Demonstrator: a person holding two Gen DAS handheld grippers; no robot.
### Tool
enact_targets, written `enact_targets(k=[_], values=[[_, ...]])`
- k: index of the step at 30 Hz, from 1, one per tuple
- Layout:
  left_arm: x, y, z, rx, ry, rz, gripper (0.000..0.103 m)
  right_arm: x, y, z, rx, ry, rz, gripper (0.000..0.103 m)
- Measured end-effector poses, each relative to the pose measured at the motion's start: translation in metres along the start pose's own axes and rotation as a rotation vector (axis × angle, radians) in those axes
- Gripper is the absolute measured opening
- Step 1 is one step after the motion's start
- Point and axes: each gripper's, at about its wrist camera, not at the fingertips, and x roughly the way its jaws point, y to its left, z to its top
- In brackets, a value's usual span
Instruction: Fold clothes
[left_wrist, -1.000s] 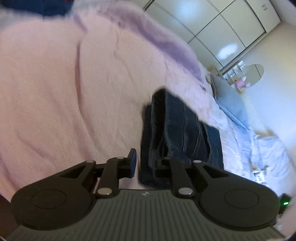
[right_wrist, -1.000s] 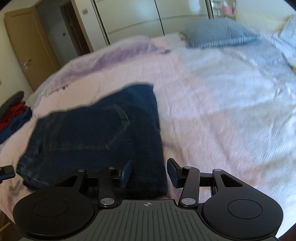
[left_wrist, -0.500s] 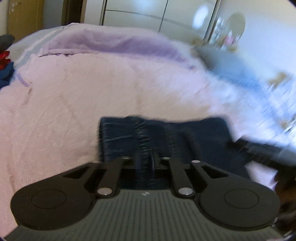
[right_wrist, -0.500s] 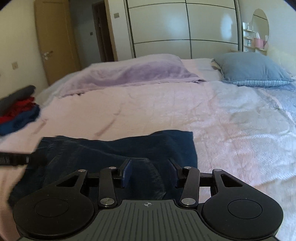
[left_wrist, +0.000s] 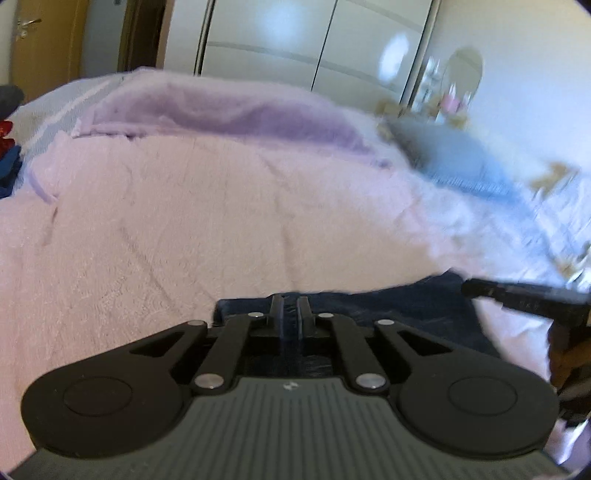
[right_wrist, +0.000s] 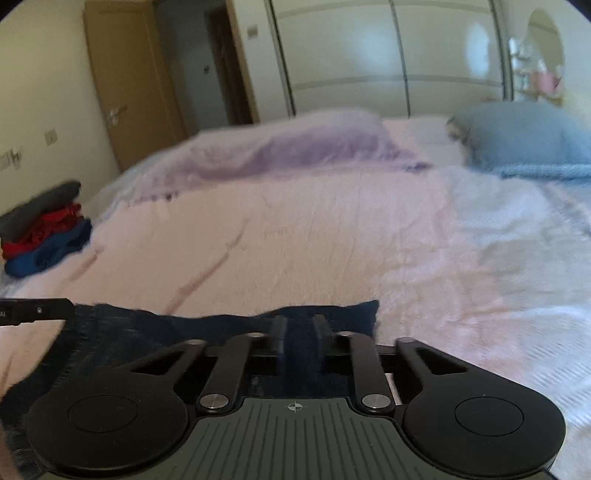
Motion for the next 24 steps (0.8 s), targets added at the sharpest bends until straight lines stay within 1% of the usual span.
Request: enact_targets(k=[1,2,3,5,6,8,10,11,12,14,15,17,18,19,20,21,22,24], values=[[0.008,0.003,-0.004,0.003,0.007,0.014,0.003,0.012,-0.002,0.000,-0.009,0.021,-0.004,0.008],[0.016,0.007,-0.009,0.006,0.014,0.028,0.003,0.024,-0.007,-0.002,-0.014,0.040,-0.021,0.006],[0.024,0.010,-0.013,0.009,0.021,0.042,0.003,0.033,-0.013,-0.002,0.012,0.057,-0.023,0.000],[0.027,0.016,-0.016,-0.002,0.015,0.062,0.003,0.034,-0.031,-0.002,0.111,0.057,0.013,0.000],[0.026,0.018,-0.015,-0.013,0.011,0.070,0.003,0.030,-0.038,-0.002,0.153,0.048,0.016,0.000],[0.020,0.024,-0.015,-0.035,0.005,0.081,0.003,0.012,-0.050,-0.004,0.218,0.028,-0.056,0.000],[0.005,0.026,-0.014,-0.057,-0.013,0.093,0.002,-0.006,-0.062,-0.006,0.282,0.008,-0.128,0.000],[-0.005,0.026,-0.014,-0.071,-0.026,0.097,0.002,-0.017,-0.067,-0.009,0.309,-0.003,-0.146,0.000],[-0.016,0.026,-0.015,-0.087,-0.043,0.084,0.002,-0.032,-0.067,-0.014,0.319,-0.017,-0.116,0.000],[-0.044,0.021,-0.019,-0.113,-0.077,0.034,0.002,-0.064,-0.061,-0.029,0.338,-0.030,-0.049,0.000],[-0.056,0.016,-0.022,-0.110,-0.088,0.009,0.002,-0.080,-0.056,-0.038,0.340,-0.031,-0.018,0.000],[-0.075,0.001,-0.033,-0.075,-0.096,-0.038,0.002,-0.105,-0.034,-0.059,0.313,-0.024,0.024,0.000],[-0.080,-0.006,-0.040,-0.051,-0.082,-0.049,0.002,-0.116,-0.022,-0.070,0.299,-0.018,0.042,0.000],[-0.079,-0.012,-0.048,-0.024,-0.048,-0.030,0.002,-0.120,-0.012,-0.079,0.287,-0.008,0.053,0.000],[-0.075,-0.016,-0.057,0.004,-0.005,0.006,0.002,-0.123,-0.002,-0.089,0.274,0.009,0.053,0.000],[-0.070,-0.016,-0.065,0.011,0.022,0.041,0.003,-0.120,0.004,-0.098,0.262,0.034,0.026,0.000],[-0.070,-0.014,-0.069,-0.007,0.026,0.055,0.003,-0.119,0.009,-0.106,0.257,0.039,-0.001,0.000],[-0.087,-0.013,-0.071,-0.056,-0.003,0.052,0.002,-0.128,0.019,-0.110,0.254,0.037,-0.032,0.000]])
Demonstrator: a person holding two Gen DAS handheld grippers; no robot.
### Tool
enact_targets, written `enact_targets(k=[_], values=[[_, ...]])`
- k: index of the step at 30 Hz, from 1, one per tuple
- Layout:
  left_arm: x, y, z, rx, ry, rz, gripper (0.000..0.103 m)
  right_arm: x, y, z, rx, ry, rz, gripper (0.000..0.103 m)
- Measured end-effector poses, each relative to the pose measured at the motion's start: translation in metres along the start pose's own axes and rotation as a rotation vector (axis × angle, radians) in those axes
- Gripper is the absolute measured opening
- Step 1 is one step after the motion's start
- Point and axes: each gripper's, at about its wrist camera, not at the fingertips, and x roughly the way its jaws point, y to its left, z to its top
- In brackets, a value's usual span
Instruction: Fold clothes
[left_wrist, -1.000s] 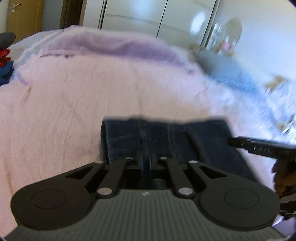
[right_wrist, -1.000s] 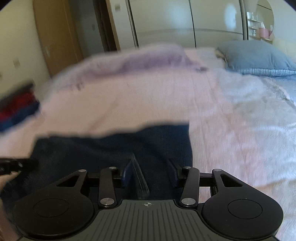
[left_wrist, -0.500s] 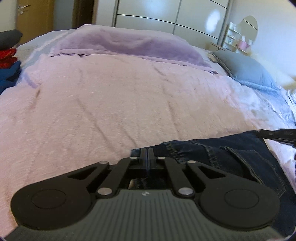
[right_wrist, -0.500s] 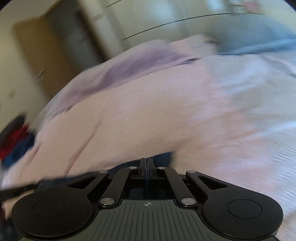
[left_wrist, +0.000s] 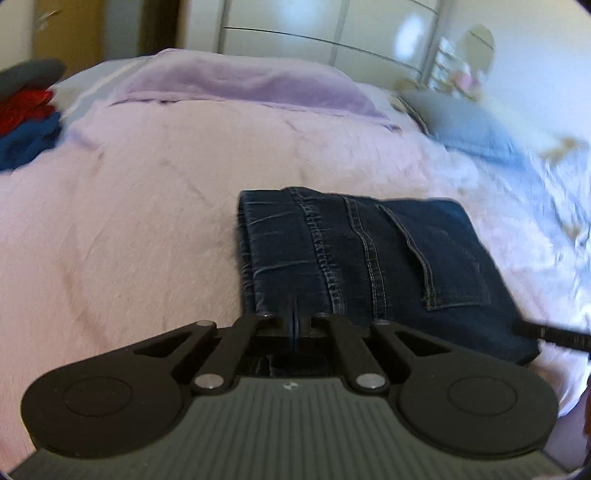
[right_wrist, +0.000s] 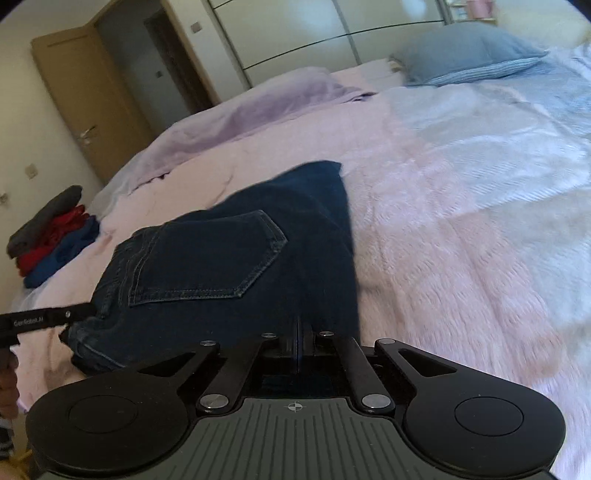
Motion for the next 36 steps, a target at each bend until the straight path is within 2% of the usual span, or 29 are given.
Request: enact_targets(k=[2,3,5,6,12,16,19,22,27,29,31,33,36], values=[[-0.024,0.000,0.000,-0.034,-0.038,-0.007,0.003,-0.018,0.007,0.000,-0.004,-0.027,0.003,0.003],[-0.034,-0.001,-0.002,-0.049,-0.039,-0.001,0.003,-0.026,0.010,-0.001,-0.006,-0.040,0.003,0.009],[-0.054,-0.002,-0.010,-0.074,-0.031,0.012,0.003,-0.043,0.016,-0.009,-0.001,-0.056,-0.007,0.035],[-0.064,-0.003,-0.015,-0.080,-0.031,0.017,0.003,-0.049,0.019,-0.013,0.009,-0.064,-0.012,0.052],[-0.115,-0.004,-0.049,-0.116,-0.039,0.017,0.003,-0.083,0.034,-0.047,0.081,-0.075,0.007,0.053],[-0.136,0.008,-0.064,-0.140,-0.047,-0.002,0.003,-0.093,0.050,-0.055,0.091,-0.071,-0.014,0.053],[-0.128,0.020,-0.057,-0.152,-0.059,-0.050,0.003,-0.091,0.061,-0.052,0.078,-0.074,-0.044,0.053],[-0.111,0.027,-0.043,-0.140,-0.084,-0.122,0.003,-0.077,0.070,-0.041,0.052,-0.118,-0.072,0.053],[-0.037,0.033,-0.010,-0.083,-0.108,-0.239,0.003,-0.026,0.079,-0.024,-0.014,-0.211,-0.131,0.053],[-0.004,0.040,-0.002,-0.078,-0.046,-0.279,0.003,0.001,0.079,-0.023,-0.065,-0.232,-0.161,0.053],[0.021,0.046,0.005,-0.080,0.045,-0.295,0.003,0.026,0.073,-0.026,-0.079,-0.136,-0.182,0.053],[0.032,0.047,0.016,-0.074,0.115,-0.310,0.003,0.031,0.068,-0.026,-0.056,-0.097,-0.176,0.053],[0.041,0.042,0.045,-0.060,0.252,-0.292,0.003,0.036,0.065,-0.001,-0.021,0.022,-0.179,0.053]])
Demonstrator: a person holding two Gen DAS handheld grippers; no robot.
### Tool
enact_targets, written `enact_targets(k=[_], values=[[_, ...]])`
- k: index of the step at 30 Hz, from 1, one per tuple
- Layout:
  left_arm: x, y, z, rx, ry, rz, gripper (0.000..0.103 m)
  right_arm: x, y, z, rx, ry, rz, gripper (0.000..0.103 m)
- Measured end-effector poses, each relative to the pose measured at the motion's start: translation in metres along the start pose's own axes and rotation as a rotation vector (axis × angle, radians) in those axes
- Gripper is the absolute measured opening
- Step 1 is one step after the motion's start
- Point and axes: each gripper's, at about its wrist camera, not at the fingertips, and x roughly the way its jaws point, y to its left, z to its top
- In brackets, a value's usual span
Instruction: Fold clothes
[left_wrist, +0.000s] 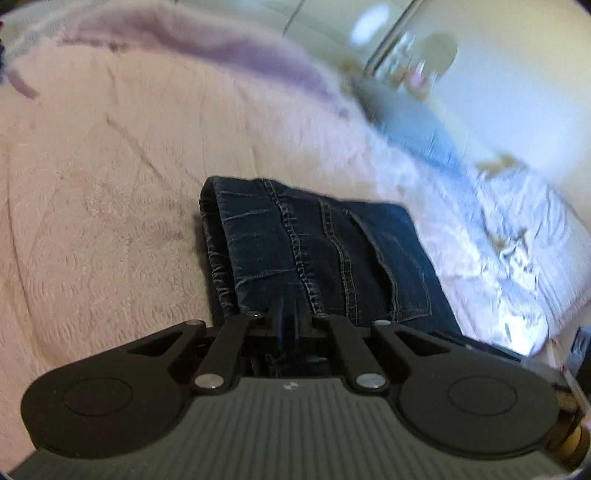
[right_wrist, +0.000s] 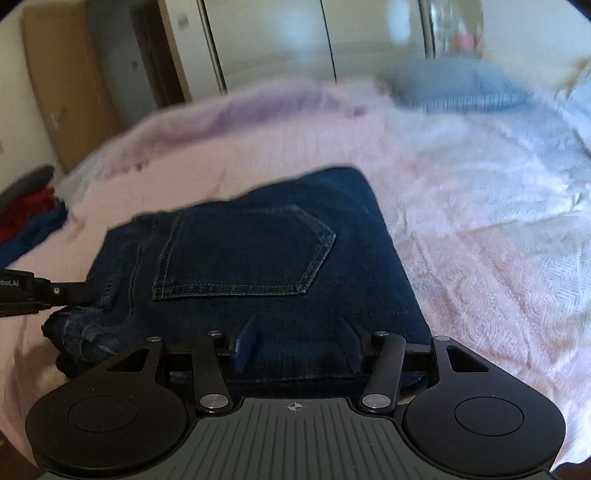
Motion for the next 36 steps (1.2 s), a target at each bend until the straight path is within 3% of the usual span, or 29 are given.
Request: enact_targets(k=[4,8,12,17,23,25,30,36], values=[[-0.009,-0.035,0.047,0.050,0.134,0.069,0.003,-0.010,-0.028,0.040,0.255,0.155,0.017,0.053],[-0.002,-0.079,0.096,0.138,0.204,0.093,0.003,-0.044,-0.072,0.054,0.568,0.197,-0.045,0.053],[0.043,-0.116,0.129,0.242,0.273,0.038,0.003,-0.074,-0.108,0.046,0.752,0.190,-0.159,0.053],[0.111,-0.148,0.157,0.386,0.390,-0.069,0.003,-0.096,-0.129,0.013,1.024,0.141,-0.295,0.053],[0.168,-0.176,0.172,0.611,0.505,-0.151,0.005,-0.101,-0.093,-0.017,1.286,0.021,-0.409,0.053],[0.184,-0.181,0.179,0.652,0.531,-0.172,0.018,-0.091,-0.079,-0.016,1.330,-0.021,-0.371,0.053],[0.234,-0.188,0.194,0.603,0.618,-0.236,0.021,-0.064,-0.057,-0.014,1.384,-0.121,-0.341,0.053],[0.283,-0.189,0.194,0.515,0.745,-0.302,0.024,-0.057,-0.065,-0.037,1.489,-0.261,-0.313,0.050]])
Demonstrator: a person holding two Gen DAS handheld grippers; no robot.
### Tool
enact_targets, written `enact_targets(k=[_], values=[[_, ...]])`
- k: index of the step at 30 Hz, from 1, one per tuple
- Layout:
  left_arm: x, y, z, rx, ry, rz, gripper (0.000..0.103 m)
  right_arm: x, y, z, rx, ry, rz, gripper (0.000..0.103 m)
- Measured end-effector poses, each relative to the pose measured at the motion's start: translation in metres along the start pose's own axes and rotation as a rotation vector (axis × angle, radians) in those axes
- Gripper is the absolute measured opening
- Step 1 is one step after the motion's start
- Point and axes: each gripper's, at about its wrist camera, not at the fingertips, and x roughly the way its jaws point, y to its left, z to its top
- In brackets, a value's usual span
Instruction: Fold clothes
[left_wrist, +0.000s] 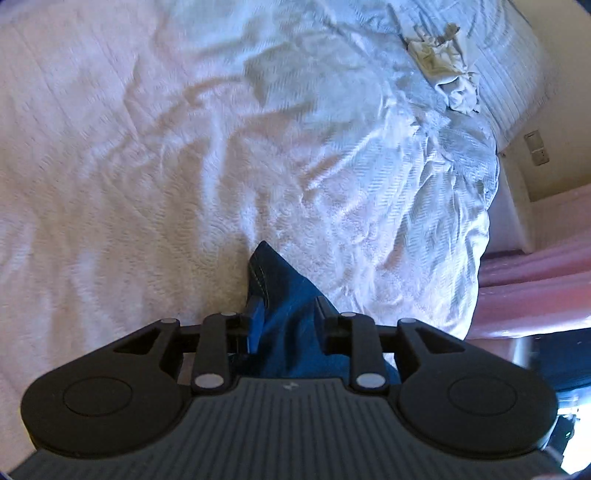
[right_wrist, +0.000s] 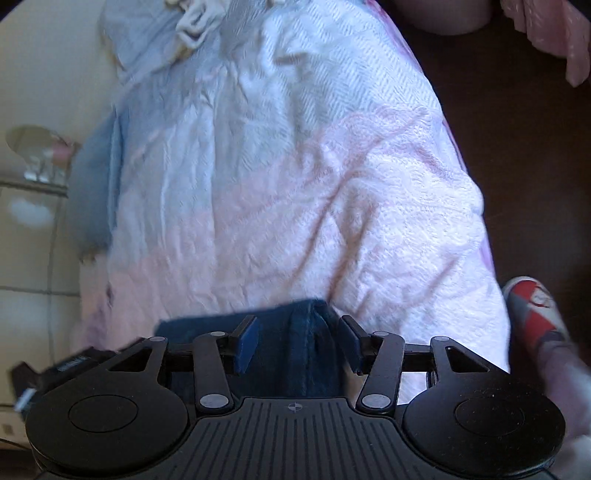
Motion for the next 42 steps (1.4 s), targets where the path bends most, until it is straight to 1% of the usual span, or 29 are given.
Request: enact_targets(k=[1,2,3,6,7,10,12,14,17,20,23,24,25,27,29,30,31,32,33,34,35,36,37,38,39,41,42], values=[[0.005,0.003,0.003,-0.006,0.012,-0.014,0.024,0.004,-0.002,0.002,0.015,0.011,0.010,0.040],[0.010,0.006,0.004,-0.013,0.022,-0.025,0.024,0.009,-0.004,0.003,0.030,0.020,0.016,0.033],[0.014,0.009,0.006,-0.021,0.029,-0.038,0.024,0.012,-0.008,0.002,0.044,0.019,0.013,0.031],[0.021,0.016,0.007,-0.040,0.039,-0.076,0.024,0.018,-0.013,0.004,0.065,0.012,0.012,0.031],[0.021,0.017,0.007,-0.039,0.036,-0.084,0.022,0.019,-0.015,0.005,0.070,0.012,0.013,0.029],[0.019,0.021,0.005,-0.027,0.021,-0.099,0.011,0.020,-0.013,0.004,0.033,0.008,0.001,0.011],[0.014,0.021,0.001,0.005,-0.013,-0.119,0.010,0.014,-0.010,0.001,-0.010,-0.012,0.004,0.006],[0.010,0.020,-0.004,0.054,-0.056,-0.128,0.010,0.013,-0.009,-0.004,-0.041,-0.031,-0.016,0.005],[0.020,0.027,-0.009,0.084,-0.094,-0.133,0.012,0.017,-0.010,-0.013,-0.077,-0.058,-0.063,0.004],[0.029,0.029,-0.012,0.121,-0.128,-0.116,0.012,0.028,-0.015,-0.015,-0.056,-0.059,-0.084,0.005],[0.023,0.024,-0.016,0.141,-0.157,-0.108,0.012,0.025,-0.012,-0.012,-0.063,-0.042,-0.084,0.006],[0.020,0.022,-0.016,0.148,-0.160,-0.104,0.013,0.021,-0.010,-0.010,-0.074,-0.032,-0.084,0.009],[0.016,0.020,-0.017,0.155,-0.164,-0.095,0.014,0.016,-0.004,-0.008,-0.101,-0.030,-0.094,0.013],[0.004,0.014,-0.018,0.165,-0.186,-0.064,0.014,0.007,0.007,-0.005,-0.163,-0.030,-0.117,0.018],[-0.016,0.011,-0.022,0.157,-0.256,0.006,0.011,-0.002,0.026,-0.006,-0.289,-0.080,-0.176,0.020],[-0.026,0.011,-0.025,0.144,-0.282,0.031,0.011,-0.006,0.034,-0.010,-0.360,-0.102,-0.206,0.020],[-0.034,0.009,-0.030,0.144,-0.289,0.021,0.009,-0.009,0.039,-0.014,-0.420,-0.115,-0.212,0.020],[-0.042,0.007,-0.036,0.151,-0.290,-0.006,0.007,-0.012,0.044,-0.019,-0.476,-0.126,-0.215,0.020],[-0.043,0.002,-0.043,0.179,-0.271,-0.028,0.002,-0.013,0.048,-0.025,-0.527,-0.129,-0.203,0.020],[-0.040,-0.004,-0.051,0.219,-0.241,-0.047,0.000,-0.012,0.053,-0.032,-0.578,-0.120,-0.188,0.020],[-0.038,-0.011,-0.059,0.259,-0.211,-0.067,0.000,-0.006,0.056,-0.039,-0.622,-0.107,-0.188,0.020],[-0.031,-0.017,-0.067,0.314,-0.184,-0.068,0.000,0.000,0.060,-0.047,-0.667,-0.093,-0.189,0.020],[-0.021,-0.023,-0.074,0.374,-0.167,-0.047,0.000,0.006,0.064,-0.054,-0.711,-0.079,-0.189,0.020],[-0.009,-0.025,-0.077,0.418,-0.168,-0.011,0.000,0.012,0.067,-0.061,-0.753,-0.066,-0.192,0.020],[0.000,-0.021,-0.075,0.426,-0.183,0.011,0.000,0.018,0.067,-0.067,-0.790,-0.059,-0.204,0.020],[0.015,-0.009,-0.068,0.410,-0.223,0.033,0.002,0.030,0.062,-0.073,-0.881,-0.074,-0.250,0.020],[0.020,-0.003,-0.062,0.393,-0.235,0.026,0.003,0.035,0.058,-0.071,-0.904,-0.078,-0.268,0.020]])
